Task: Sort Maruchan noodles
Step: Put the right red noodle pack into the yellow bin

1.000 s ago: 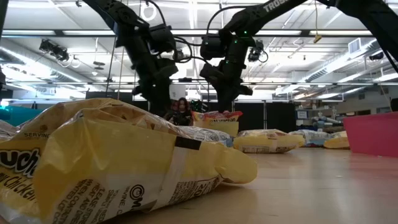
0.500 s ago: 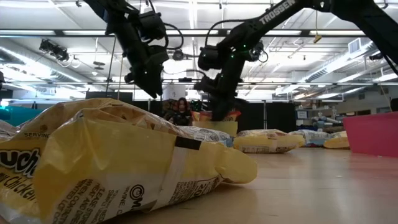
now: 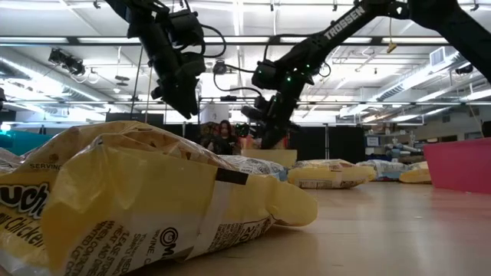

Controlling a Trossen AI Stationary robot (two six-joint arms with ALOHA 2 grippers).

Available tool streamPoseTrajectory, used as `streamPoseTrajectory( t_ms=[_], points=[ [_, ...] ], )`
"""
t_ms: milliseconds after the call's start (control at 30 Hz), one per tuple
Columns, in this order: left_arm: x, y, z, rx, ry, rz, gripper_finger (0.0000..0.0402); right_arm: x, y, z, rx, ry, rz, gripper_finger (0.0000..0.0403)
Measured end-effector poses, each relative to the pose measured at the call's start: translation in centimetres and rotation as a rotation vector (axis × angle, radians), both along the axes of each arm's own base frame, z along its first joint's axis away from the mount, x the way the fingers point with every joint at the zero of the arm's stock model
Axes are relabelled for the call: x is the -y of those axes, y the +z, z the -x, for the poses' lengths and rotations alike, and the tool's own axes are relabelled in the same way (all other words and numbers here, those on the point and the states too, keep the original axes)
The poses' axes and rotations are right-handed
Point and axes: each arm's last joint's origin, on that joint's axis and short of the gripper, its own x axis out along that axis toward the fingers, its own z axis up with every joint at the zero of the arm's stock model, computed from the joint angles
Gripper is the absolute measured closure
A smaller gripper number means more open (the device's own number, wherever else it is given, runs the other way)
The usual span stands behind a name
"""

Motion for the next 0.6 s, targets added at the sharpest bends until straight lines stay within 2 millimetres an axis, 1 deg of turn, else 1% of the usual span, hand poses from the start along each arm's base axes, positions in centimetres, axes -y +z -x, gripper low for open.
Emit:
streamPoseTrajectory(
  t_ms=[167,300,400,467,600],
  points=[
    [0.5,0.0,-0.3,-0.01,-0.037,-0.008,0.0237,0.5,0.5,0.0,0.058,0.017,0.005,0.0394],
    [1.0,0.0,-0.5,-0.014,-0.069,-0.014,0.0237,0.4,2.0,0.2,0.085,0.049,0.054,0.0394],
    [1.0,-0.2,-0.5,-0.007,-0.071,-0.012,0.0237,0.1,3.2,0.6,0.066,0.085,0.101,0.0392],
    [0.9,-0.9,-0.4,0.005,-0.045,0.003,0.0236,-0.1,4.3,1.1,0.048,0.114,0.15,0.0386],
    [1.3,-3.2,0.0,0.036,0.01,0.075,0.0221,-0.9,6.8,2.2,0.031,0.167,0.21,0.036]
  ],
)
